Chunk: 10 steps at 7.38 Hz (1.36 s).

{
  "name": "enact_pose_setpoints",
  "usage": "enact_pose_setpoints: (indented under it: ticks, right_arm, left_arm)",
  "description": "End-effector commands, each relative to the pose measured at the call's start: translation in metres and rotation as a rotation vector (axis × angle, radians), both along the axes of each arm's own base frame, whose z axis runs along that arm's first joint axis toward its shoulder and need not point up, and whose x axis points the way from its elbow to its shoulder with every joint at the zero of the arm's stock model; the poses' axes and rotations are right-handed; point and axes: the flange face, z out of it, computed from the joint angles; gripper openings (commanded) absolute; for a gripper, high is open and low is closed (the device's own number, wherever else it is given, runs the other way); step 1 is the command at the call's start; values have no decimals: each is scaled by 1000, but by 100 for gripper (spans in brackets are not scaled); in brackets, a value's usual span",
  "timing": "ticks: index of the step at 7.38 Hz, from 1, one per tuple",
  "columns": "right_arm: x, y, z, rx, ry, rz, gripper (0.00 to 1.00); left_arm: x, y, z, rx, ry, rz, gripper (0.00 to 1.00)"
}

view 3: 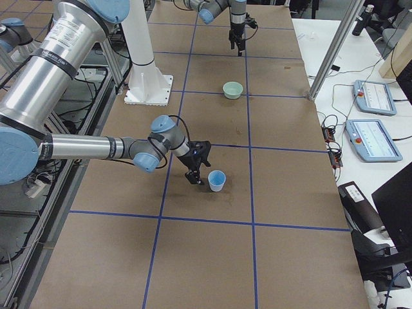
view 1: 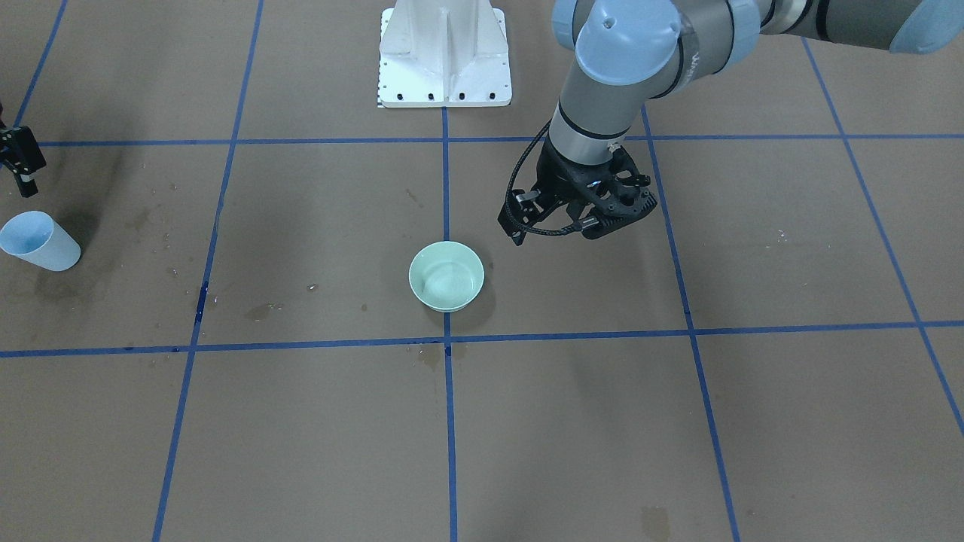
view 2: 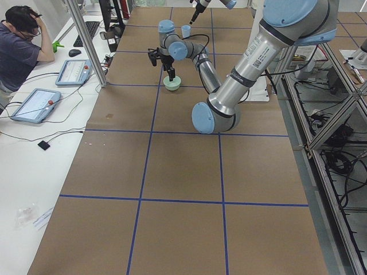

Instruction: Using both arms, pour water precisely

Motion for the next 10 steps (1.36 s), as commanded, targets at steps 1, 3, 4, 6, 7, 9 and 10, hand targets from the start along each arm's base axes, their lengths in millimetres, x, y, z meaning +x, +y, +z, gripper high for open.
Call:
enact_pose_setpoints:
  ticks: [1,3,4,6,7,9,10]
  right_arm:
    - [-30,20,7,73,44,62,99]
    - [-38,24,28,159,117,123,99]
    - [-44,25,40,196,154,142,99]
    - [-60,34,39,222,137,142,99]
    - [-64,36,38,222,135,133,99]
    - [-70,38,40,242,159,141,99]
    - [-82,39,42,244,181,169,99]
  left_arm:
    - [0,0,1,-1,-2,0,100]
    - [0,0,5,-5,-7,0,100]
    - [0,0,5,-4,-5,0,100]
    - [0,0,14,-13,-14,0,100]
    - [-1,1,22,-16,-21,0,100]
    - [-5,5,24,-16,-19,1,100]
    - [-5,5,26,-16,-21,2,100]
